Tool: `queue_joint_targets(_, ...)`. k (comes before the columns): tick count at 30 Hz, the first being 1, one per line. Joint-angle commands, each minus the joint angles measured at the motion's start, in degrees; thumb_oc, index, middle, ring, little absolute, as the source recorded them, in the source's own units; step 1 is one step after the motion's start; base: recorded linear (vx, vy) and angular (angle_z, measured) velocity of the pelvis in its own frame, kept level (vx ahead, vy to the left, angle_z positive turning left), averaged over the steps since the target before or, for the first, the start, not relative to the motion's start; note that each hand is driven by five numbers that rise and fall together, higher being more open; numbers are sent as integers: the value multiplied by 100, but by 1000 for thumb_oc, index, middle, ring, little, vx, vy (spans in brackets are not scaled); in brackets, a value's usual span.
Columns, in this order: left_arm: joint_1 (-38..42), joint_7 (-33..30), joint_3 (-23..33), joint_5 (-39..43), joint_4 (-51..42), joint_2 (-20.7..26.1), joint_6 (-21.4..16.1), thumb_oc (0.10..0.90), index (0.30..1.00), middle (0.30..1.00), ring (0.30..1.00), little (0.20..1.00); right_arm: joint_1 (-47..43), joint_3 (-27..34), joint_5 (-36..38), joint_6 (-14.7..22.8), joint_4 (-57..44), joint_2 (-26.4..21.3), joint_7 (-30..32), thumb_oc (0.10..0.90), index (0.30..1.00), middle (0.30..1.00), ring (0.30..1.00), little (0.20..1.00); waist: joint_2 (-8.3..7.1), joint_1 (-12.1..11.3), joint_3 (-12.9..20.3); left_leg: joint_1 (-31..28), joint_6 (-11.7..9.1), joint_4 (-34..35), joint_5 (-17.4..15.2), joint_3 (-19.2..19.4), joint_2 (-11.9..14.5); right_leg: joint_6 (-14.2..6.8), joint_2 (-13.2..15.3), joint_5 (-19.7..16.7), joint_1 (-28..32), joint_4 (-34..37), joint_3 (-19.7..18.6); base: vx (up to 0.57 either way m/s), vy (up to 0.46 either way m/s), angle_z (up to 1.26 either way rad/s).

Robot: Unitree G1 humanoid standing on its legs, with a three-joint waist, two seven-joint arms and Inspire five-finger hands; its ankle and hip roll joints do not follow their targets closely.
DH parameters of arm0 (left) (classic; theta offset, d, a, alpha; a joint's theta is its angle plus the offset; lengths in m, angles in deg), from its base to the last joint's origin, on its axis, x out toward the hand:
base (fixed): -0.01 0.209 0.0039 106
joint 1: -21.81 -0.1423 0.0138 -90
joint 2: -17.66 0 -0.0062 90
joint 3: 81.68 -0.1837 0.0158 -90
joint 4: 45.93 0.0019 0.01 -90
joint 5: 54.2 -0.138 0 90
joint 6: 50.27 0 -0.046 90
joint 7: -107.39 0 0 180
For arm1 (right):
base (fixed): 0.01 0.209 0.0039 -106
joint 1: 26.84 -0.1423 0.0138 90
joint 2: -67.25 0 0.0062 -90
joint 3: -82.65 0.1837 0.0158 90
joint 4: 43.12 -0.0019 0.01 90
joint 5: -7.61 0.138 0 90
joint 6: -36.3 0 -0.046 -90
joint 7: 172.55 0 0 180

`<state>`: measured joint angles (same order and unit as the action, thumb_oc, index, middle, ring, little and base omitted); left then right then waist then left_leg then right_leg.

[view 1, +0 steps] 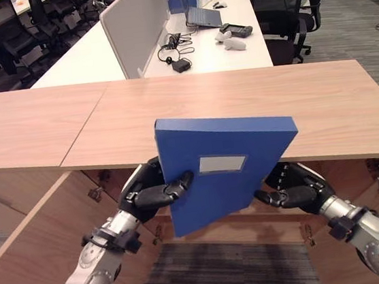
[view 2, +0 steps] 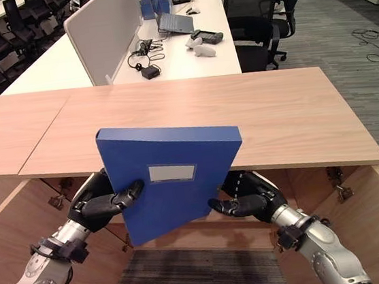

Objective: Put the empty folder in the office cabinet

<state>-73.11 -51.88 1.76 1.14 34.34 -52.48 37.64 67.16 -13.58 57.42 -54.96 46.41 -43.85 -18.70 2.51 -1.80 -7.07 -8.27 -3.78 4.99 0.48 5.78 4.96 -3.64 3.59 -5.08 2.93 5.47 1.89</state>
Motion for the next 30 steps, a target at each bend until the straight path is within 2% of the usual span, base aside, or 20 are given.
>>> queue_joint_targets(1, 854, 304, 377, 169, -468, -26, -558, 400, 300, 300, 300, 300, -879, 183, 547, 676, -645, 56, -180, 800, 900, 900, 900, 900, -221, 46, 323, -208, -342, 1, -153, 66, 291, -477, 340, 889, 712, -154, 2, 0, 0, 0)
queue_joint_targets(4, 795, 390, 266, 112, -397, -168, -423, 400, 300, 300, 300, 300, -1123, 173, 534, 828, -694, 495, -33, 800, 900, 900, 900, 900, -200, 35, 339, -226, -323, 1, -172, 60, 286, -450, 330, 895, 713, -153, -13, 0, 0, 0)
queue_joint_targets(10, 788, 443, 68, 20, -360, -276, -301, 400, 300, 300, 300, 300, -1327, 65, 461, 931, -664, 786, 76, 800, 900, 900, 900, 900, -195, 10, 347, -226, -311, 1, -174, 55, 281, -429, 332, 893, 724, -146, -10, 0, -1, -2)
queue_joint_targets(13, 965, 502, -309, -31, -396, -419, -194, 400, 300, 300, 300, 300, -1691, -290, 437, 1003, -654, 1116, 153, 800, 900, 900, 900, 900, -208, -19, 353, -206, -294, 1, -185, 55, 268, -415, 334, 881, 730, -134, -1, -5, -3, -1)
queue_joint_targets(22, 1194, 613, -738, 49, -444, -468, -63, 400, 300, 300, 300, 300, -1998, -874, 506, 899, -773, 1286, 29, 800, 900, 900, 900, 900, -227, -46, 316, -231, -284, 1, -245, 61, 248, -420, 354, 907, 774, -111, -6, -4, 4, 1)
queue_joint_targets(30, 1512, 753, -1239, 292, -736, -307, 23, 400, 300, 300, 300, 300, -2230, -1777, 580, 599, -944, 1169, -256, 800, 900, 900, 900, 900, -253, -64, 274, -209, -277, 1, -238, 55, 223, -443, 373, 876, 736, -127, -26, 0, 0, 0)
